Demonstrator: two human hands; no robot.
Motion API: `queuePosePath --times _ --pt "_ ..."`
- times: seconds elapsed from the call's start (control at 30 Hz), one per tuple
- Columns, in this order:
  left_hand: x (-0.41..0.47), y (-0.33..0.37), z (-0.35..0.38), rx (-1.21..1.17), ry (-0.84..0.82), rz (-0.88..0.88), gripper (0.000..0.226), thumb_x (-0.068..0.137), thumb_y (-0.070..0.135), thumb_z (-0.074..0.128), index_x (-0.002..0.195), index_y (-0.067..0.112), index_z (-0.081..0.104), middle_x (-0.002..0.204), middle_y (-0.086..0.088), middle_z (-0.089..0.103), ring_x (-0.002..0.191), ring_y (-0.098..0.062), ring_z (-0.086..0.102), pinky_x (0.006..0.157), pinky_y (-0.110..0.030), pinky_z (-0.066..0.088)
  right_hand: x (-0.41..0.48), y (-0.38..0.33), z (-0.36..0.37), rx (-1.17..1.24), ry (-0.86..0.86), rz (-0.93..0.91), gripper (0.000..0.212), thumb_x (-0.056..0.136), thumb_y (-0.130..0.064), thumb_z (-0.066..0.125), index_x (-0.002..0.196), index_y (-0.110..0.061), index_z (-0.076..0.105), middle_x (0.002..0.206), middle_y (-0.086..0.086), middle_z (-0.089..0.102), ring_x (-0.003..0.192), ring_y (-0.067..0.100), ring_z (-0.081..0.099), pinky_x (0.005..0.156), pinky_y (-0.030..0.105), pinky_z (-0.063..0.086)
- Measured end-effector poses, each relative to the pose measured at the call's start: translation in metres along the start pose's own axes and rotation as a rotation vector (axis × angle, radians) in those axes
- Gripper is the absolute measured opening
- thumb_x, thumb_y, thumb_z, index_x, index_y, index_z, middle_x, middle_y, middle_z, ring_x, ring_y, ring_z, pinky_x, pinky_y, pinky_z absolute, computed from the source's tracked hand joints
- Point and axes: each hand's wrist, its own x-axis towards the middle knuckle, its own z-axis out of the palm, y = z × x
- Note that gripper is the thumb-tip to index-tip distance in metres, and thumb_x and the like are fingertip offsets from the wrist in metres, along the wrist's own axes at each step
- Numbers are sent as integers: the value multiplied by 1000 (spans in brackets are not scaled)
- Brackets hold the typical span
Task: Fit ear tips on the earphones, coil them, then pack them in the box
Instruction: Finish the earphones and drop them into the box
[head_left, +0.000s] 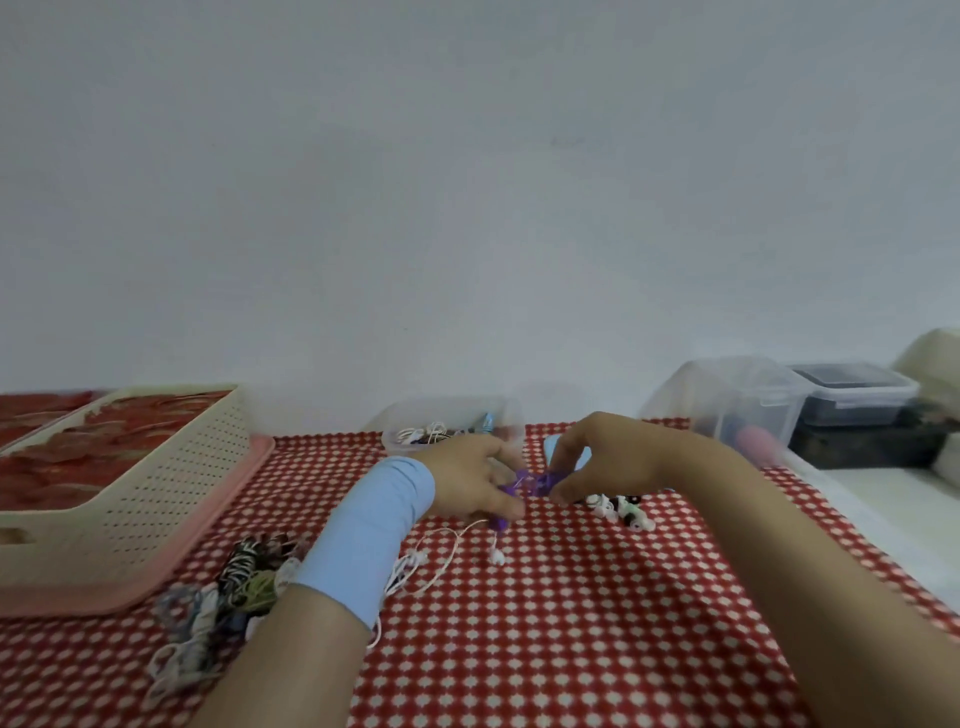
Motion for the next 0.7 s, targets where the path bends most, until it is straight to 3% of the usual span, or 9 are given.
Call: queuePosePath --times 0.07,0.17,0.27,0.33,0.4,0.5,0.6,0.7 --pt "3 -6 4 57 -52 -34 57 81 9 77 131 15 52 99 2 69 80 -19 66 76 -31 58 0 4 5 -9 -25 7 19 84 -41 80 100 -31 75 107 -11 72 99 9 65 89 29 53" --pt "4 -13 5 102 -105 -78 57 79 6 78 130 13 53 98 -3 71 87 -26 70 82 -31 58 3 8 6 3 -4 9 21 88 -41 76 104 -28 72 107 -10 70 98 12 66 87 30 53" --pt "1 -18 -6 245 -63 -78 29 84 17 75 112 21 70 92 1 76 79 -8 69 77 -17 54 6 11 5 5 4 28 19 88 -43 75 99 -29 71 102 -12 70 95 10 65 85 29 54" --pt "-3 -22 -17 344 -30 -108 18 85 19 74 101 26 76 85 4 77 73 -1 67 78 -16 52 8 11 7 -40 -27 39 21 87 -47 74 97 -29 72 97 -13 69 92 9 65 82 29 54" --pt "-6 -22 -24 460 -39 -190 19 88 18 71 102 28 77 96 7 76 86 -5 68 84 -20 52 10 11 12 -71 -73 52 24 87 -50 74 97 -28 75 94 -14 70 90 8 66 79 27 52" --pt "-11 -17 -25 717 -63 -252 33 88 27 70 121 28 70 123 13 64 115 -12 60 100 -26 46 11 8 16 -62 -151 80 29 86 -53 74 102 -29 79 98 -17 74 95 5 66 86 26 53" --pt "-11 -6 -20 530 47 -117 28 87 32 69 115 35 72 124 17 63 116 -11 57 105 -28 41 12 5 15 -72 -114 98 32 88 -56 69 104 -30 79 103 -16 74 98 8 66 93 32 53" --pt "1 3 6 444 78 -18 34 87 38 69 119 29 69 124 13 65 112 -11 59 101 -28 43 12 4 15 -105 -78 99 24 95 -46 65 105 -29 79 102 -12 75 94 9 68 88 30 54"
